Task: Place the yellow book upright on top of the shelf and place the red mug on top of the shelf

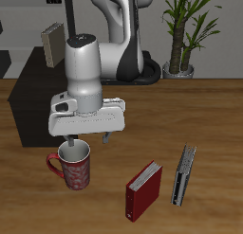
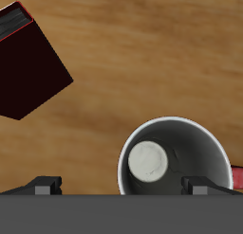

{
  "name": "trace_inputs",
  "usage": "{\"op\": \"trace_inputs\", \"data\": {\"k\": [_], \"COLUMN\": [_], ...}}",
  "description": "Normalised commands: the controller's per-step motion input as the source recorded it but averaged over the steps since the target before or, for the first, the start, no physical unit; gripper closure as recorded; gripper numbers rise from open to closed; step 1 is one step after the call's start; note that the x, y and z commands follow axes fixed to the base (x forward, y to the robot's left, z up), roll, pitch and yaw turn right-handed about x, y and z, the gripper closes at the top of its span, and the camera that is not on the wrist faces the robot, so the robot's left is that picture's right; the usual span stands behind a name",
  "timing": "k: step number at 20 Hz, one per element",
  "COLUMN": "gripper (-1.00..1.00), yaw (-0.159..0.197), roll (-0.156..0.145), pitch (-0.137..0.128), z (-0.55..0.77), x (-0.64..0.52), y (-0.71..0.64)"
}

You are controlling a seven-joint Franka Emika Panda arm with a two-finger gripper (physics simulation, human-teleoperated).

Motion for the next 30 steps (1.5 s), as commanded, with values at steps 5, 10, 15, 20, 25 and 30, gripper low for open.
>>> {"op": "trace_inputs", "data": {"k": [5,10,15,20,25,30], "gripper": [-1.00,-1.00,-1.00,1.00,1.00,1.00], "yaw": [0.025,-0.017,-0.011,-0.003,-0.015,-0.012], "roll": [0.018,0.003,-0.002,-0.001,0.004,-0.006], "pitch": [0.039,0.055,0.081,0.023,0.006,-0.015], "z": [-0.21,-0.24,-0.28,-0.15,0.01,0.12], "x": [0.05,0.06,0.02,-0.02,-0.09,-0.10], "y": [0.14,0.04,0.02,0.01,-0.03,-0.03]}}
